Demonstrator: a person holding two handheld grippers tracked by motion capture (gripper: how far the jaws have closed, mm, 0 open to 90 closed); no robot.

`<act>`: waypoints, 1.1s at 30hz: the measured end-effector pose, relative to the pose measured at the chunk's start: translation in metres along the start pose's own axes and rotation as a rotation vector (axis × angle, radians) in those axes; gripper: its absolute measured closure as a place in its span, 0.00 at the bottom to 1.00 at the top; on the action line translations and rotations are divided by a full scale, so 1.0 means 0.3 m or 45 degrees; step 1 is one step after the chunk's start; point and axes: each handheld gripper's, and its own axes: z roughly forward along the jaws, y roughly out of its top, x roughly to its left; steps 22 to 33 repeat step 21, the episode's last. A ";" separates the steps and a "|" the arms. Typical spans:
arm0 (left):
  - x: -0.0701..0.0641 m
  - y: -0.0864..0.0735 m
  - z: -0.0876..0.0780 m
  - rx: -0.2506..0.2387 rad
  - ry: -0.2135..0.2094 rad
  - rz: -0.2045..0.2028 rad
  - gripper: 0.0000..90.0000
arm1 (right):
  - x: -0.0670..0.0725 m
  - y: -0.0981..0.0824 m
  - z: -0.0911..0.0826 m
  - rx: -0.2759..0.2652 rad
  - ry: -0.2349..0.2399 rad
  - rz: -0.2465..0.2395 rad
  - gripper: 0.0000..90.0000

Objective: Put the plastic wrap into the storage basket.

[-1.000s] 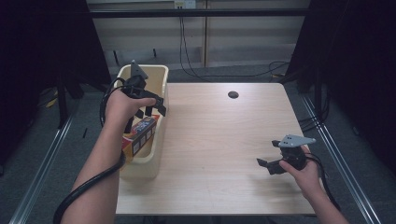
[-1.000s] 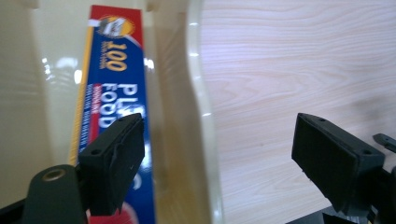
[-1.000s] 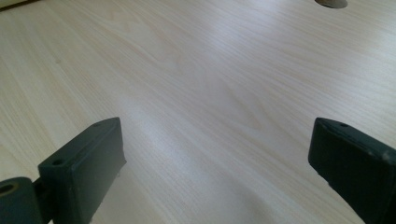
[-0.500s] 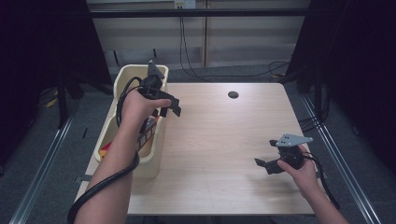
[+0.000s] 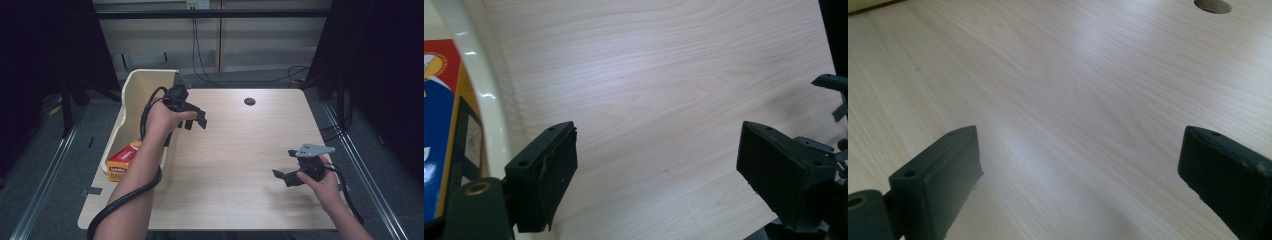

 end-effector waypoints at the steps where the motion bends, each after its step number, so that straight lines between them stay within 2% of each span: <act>1: -0.005 0.000 0.005 -0.005 -0.003 -0.008 0.18 | 0.000 0.000 0.000 0.001 -0.001 -0.001 0.04; 4: -0.021 0.000 0.024 -0.003 -0.014 0.017 0.18 | 0.000 0.000 0.001 0.001 0.000 -0.002 0.04; 10: -0.043 -0.003 0.068 0.008 -0.031 0.027 0.18 | 0.002 0.000 0.001 0.000 0.000 -0.004 0.04; 11: -0.047 -0.003 0.075 0.017 -0.031 0.044 0.18 | 0.003 0.000 0.001 0.000 -0.001 -0.003 0.04; 19: -0.079 -0.013 0.123 0.030 -0.069 0.073 0.18 | 0.003 0.000 0.007 0.006 0.009 -0.008 0.04; 33: -0.082 -0.013 0.126 0.029 -0.081 0.079 0.18 | 0.003 0.000 0.008 0.007 0.011 -0.007 0.04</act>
